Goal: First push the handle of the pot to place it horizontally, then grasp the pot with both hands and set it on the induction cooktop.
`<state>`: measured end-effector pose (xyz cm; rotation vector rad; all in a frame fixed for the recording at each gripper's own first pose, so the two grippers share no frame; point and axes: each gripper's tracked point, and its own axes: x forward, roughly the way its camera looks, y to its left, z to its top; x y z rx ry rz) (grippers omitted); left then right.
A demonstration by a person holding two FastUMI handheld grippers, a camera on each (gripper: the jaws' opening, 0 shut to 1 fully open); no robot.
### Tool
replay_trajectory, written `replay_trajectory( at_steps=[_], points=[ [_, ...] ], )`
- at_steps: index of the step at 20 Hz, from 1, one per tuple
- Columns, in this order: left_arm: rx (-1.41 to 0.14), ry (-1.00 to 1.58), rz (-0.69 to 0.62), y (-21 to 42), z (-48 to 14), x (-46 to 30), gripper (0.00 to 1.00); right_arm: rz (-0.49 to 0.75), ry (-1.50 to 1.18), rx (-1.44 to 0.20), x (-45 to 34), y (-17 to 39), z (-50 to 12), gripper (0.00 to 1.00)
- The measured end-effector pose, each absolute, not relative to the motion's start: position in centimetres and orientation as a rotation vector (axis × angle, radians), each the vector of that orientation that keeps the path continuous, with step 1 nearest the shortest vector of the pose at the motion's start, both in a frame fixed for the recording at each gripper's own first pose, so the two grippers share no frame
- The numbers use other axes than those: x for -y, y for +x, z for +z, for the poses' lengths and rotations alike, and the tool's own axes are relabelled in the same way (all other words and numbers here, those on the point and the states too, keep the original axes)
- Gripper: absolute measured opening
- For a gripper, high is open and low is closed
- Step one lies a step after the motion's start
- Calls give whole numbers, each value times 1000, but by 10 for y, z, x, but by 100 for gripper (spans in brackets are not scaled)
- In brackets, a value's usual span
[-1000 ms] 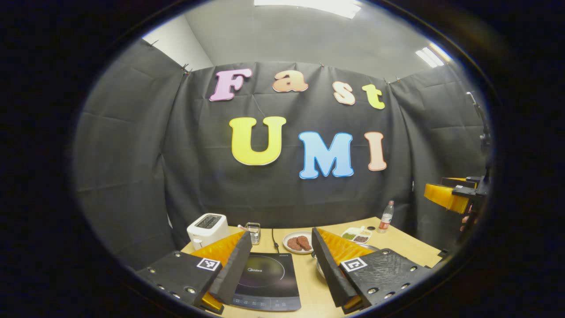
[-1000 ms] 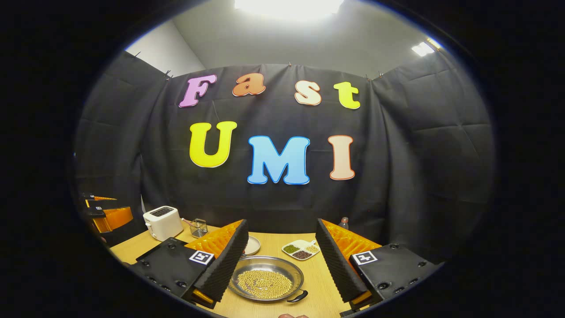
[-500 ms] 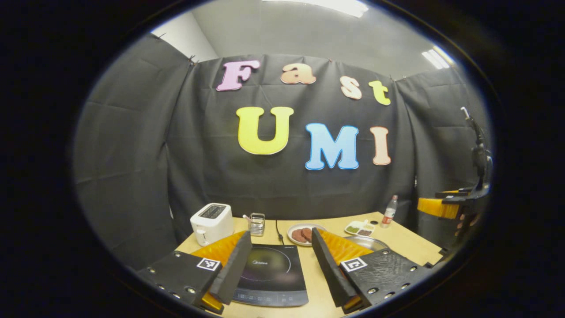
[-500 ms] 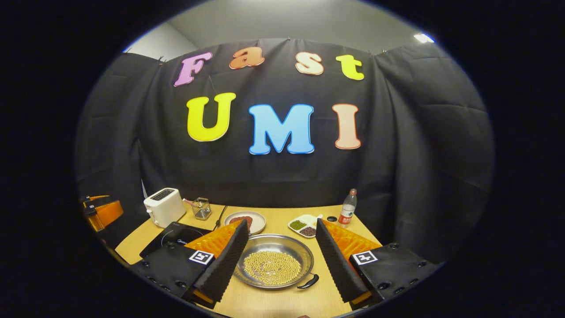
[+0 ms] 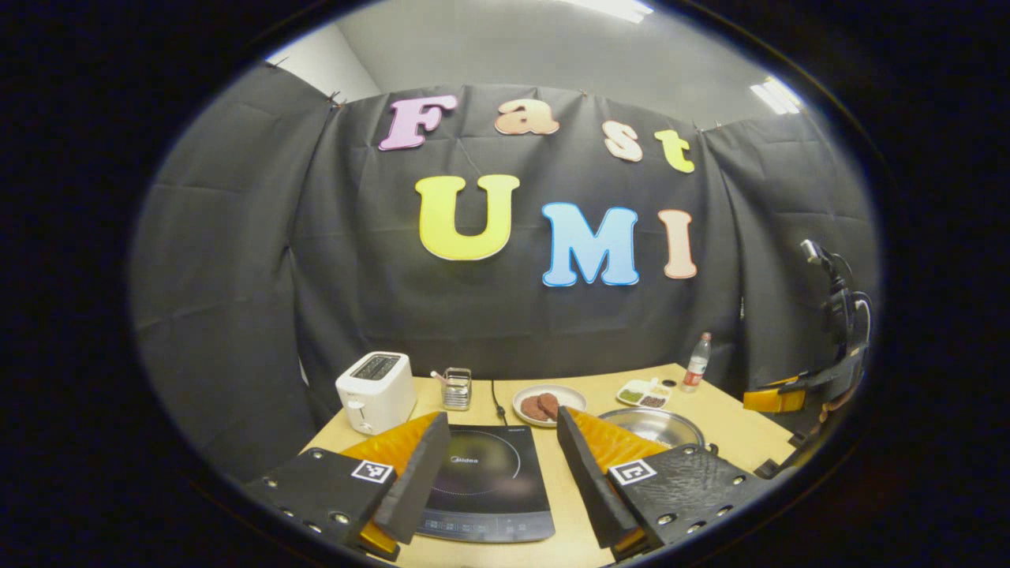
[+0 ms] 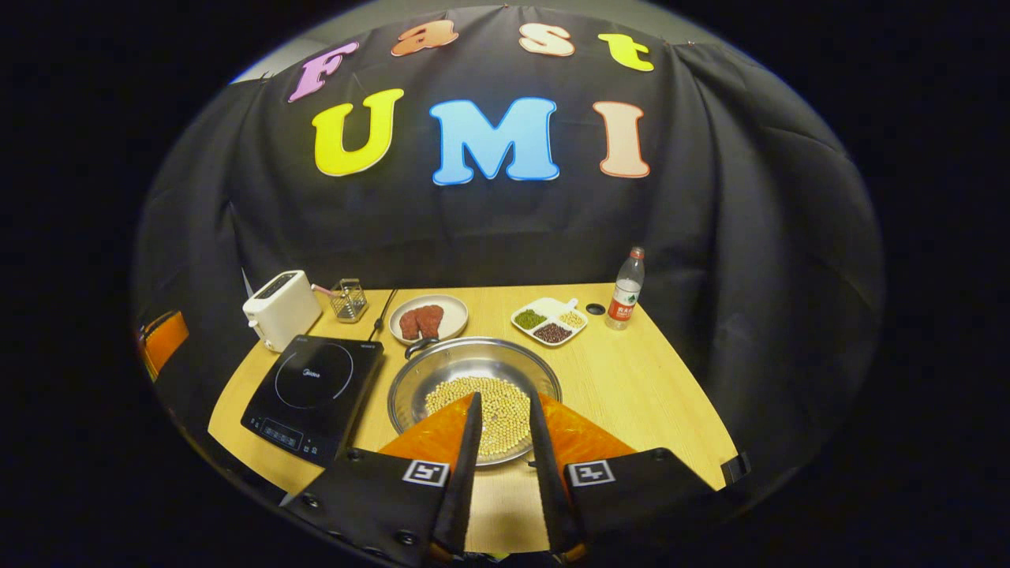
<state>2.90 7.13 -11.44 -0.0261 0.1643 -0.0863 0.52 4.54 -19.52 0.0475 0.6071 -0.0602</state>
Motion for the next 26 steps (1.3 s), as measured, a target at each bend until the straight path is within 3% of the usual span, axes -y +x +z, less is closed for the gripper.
replay_trajectory(
  at_steps=[3,6,11,12,26],
  points=[
    [-189,-36,-68,29,-122,-66,87,-53,33,-680,-40,4,-218,12],
    [-208,-38,-52,27,-125,-59,84,-7,-27,-701,-39,5,-229,3],
    [-242,-46,-4,28,-135,-53,80,130,-17,-813,-53,-3,-266,2],
    [-245,-55,7,27,-135,-53,84,139,-35,-829,-50,-3,-274,2],
    [-317,-41,108,20,-155,-41,83,272,-86,-1086,-43,-21,-362,2]
  ],
)
